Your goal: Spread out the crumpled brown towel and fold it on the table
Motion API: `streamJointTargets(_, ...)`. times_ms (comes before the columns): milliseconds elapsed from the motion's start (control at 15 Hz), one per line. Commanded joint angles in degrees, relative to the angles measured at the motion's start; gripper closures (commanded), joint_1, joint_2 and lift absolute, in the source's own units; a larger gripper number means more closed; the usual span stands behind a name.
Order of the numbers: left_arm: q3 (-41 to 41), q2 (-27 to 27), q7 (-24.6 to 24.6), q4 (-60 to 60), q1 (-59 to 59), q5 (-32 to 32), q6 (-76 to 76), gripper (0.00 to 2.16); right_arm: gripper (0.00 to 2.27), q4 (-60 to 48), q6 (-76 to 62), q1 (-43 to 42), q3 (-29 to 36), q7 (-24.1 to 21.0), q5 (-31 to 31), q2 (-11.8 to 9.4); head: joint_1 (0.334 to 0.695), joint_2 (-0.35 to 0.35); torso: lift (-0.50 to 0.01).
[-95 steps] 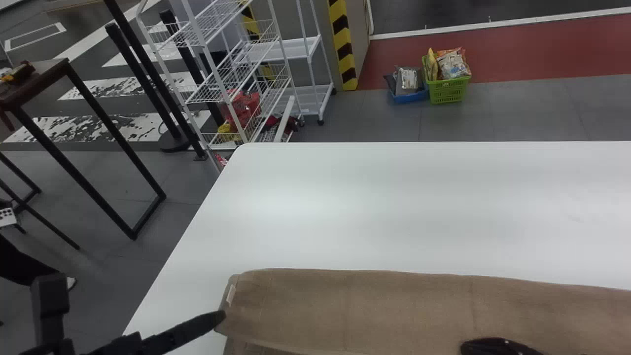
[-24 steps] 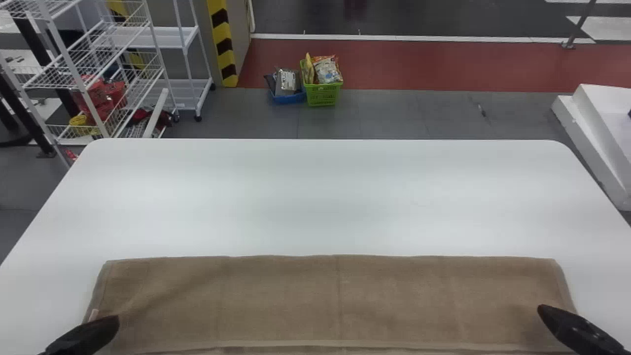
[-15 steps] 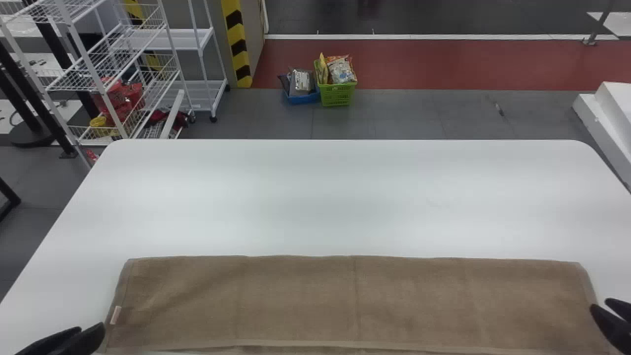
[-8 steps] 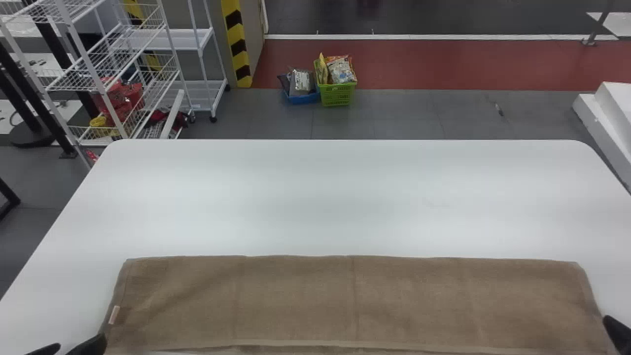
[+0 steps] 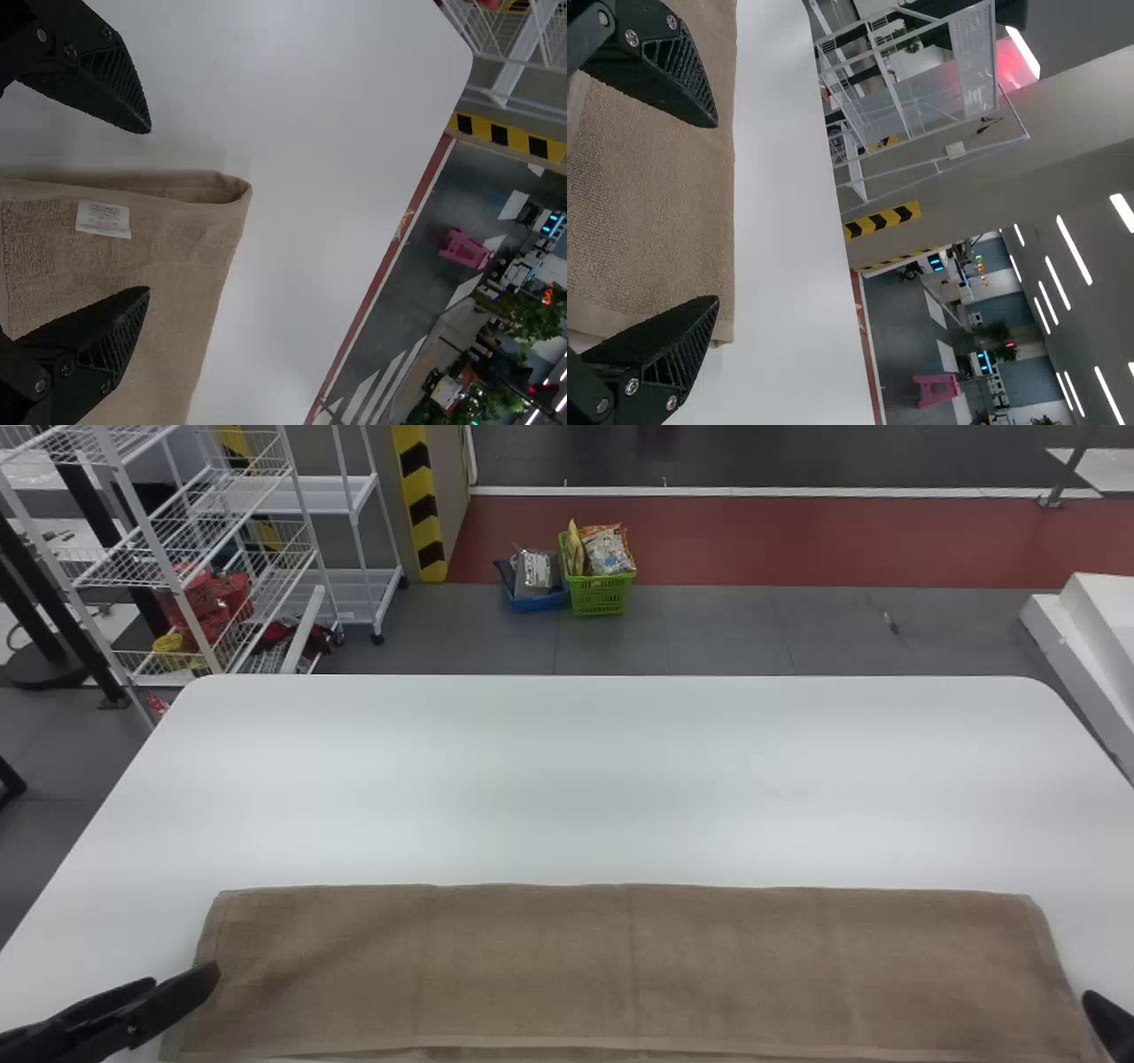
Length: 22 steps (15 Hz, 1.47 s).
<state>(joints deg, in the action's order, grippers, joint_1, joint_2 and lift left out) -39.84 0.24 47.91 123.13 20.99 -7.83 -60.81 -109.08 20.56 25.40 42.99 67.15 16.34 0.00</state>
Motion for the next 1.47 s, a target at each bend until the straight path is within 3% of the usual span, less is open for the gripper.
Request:
streamJointTargets(0, 0.73, 0.73, 1.4, -1.49, -1.83, 2.38, -1.37, 0.22, 0.12, 0.1, 0.32, 0.0, -0.01, 0.0, 0.36, 0.05, 0.695, 0.012, -0.127)
streamJointTargets(200, 1.25, 2.14, 2.37, -4.04, -4.11, 3.97, -1.37, 0.22, 0.12, 0.1, 0.85, -0.53, -0.54, 0.0, 0.27, 0.05, 0.695, 0.01, -0.127)
streamJointTargets(733, 5.03, 4.77, 4.12, -5.18, -7.45, 15.3, -6.12, 0.3, 0.12, 1.86, 1.55, -1.23, 0.07, 1.14, 0.89, -0.18, 0.695, 0.04, -0.127)
streamJointTargets(800, 5.03, 4.95, 4.48, -4.92, -7.45, 16.45, -6.47, 0.4, 0.12, 1.94, 1.55, -1.4, -0.19, 1.23, 0.89, -0.18, 0.695, 0.041, -0.127)
streamJointTargets(933, 5.03, 5.12, 5.36, -4.13, -7.89, 17.5, -8.93, 0.83, 0.12, 2.21, 1.55, -1.76, -0.63, 1.23, 0.8, -0.18, 0.695, 0.054, -0.127)
streamJointTargets(1067, 5.03, 5.21, 5.36, -2.55, -8.07, 17.5, -12.1, 1.39, 0.12, 2.65, 1.55, -2.2, -0.98, 1.23, 0.8, -0.26, 0.695, 0.063, -0.127)
streamJointTargets(1400, 4.77, 5.21, 9.05, 0.27, -11.06, 16.97, -22.47, 1.41, 0.13, 5.28, 1.03, -2.81, -0.8, 1.4, 1.86, -1.14, 0.695, 0.043, -0.127)
